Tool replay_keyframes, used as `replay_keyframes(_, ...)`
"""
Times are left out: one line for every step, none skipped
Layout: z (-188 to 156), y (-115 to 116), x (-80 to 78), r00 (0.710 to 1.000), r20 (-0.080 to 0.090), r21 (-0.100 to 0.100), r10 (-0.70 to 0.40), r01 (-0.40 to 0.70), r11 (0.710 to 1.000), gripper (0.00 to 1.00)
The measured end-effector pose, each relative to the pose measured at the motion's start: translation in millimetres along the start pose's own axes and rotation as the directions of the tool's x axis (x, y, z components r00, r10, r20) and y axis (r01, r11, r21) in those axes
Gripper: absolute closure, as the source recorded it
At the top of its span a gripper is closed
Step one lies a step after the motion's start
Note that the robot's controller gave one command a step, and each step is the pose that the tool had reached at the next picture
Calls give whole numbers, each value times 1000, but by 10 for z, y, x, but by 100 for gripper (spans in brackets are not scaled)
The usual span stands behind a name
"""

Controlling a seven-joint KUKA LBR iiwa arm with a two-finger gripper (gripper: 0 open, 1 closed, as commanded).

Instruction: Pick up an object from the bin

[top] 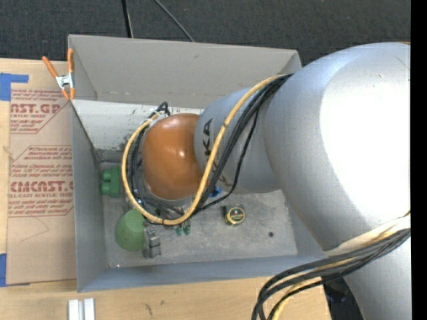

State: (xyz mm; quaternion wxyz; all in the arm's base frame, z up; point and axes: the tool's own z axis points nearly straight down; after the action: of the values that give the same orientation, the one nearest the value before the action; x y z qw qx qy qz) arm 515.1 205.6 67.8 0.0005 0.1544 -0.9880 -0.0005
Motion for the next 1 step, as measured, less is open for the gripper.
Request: replay_keyframes(-30,-8,-12,1000,3,0,2,-2,1000,100)
